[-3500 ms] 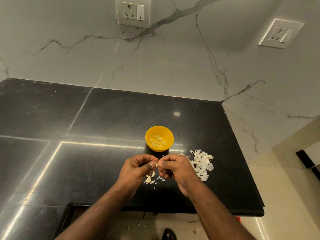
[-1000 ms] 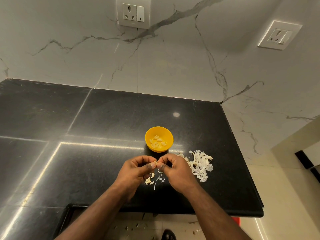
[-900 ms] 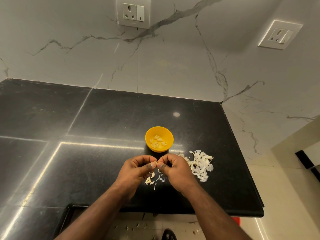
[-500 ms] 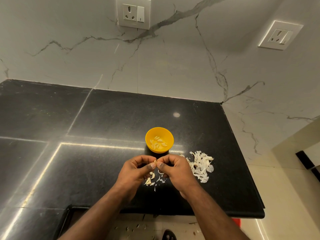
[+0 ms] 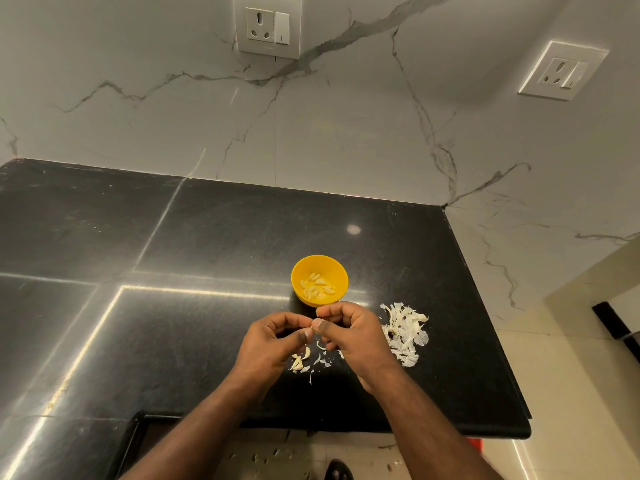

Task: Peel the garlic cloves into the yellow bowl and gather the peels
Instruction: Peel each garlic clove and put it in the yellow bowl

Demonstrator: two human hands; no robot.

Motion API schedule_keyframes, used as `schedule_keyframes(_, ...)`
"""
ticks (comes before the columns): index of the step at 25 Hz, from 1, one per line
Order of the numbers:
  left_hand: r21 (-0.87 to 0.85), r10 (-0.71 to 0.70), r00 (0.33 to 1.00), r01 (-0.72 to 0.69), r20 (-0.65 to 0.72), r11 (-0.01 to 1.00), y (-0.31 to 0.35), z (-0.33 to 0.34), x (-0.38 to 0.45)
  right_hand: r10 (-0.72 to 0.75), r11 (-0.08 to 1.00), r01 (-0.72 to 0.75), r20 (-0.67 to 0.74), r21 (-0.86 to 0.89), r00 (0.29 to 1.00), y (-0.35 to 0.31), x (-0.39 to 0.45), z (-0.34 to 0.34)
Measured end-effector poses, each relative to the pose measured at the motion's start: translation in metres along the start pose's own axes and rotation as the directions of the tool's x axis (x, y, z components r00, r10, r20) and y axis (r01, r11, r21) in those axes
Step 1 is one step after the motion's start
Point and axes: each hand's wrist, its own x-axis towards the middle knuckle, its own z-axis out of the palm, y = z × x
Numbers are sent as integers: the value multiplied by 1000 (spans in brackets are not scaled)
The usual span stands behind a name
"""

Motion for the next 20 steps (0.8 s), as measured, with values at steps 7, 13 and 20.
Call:
schedule_keyframes(7, -63, -16, 1000, 14, -23, 998, 1, -1, 2, 4, 999, -5, 25, 54, 1000, 1, 1, -2)
schedule_keyframes(13, -34, 8, 1000, -9, -15, 999, 2, -1, 3, 5, 998, -6, 23, 60, 1000, -1, 1, -1)
schedule_keyframes(20, 80, 49, 999, -49, -3, 996, 1, -1, 5, -33, 998, 34, 10, -55, 999, -2, 3, -1)
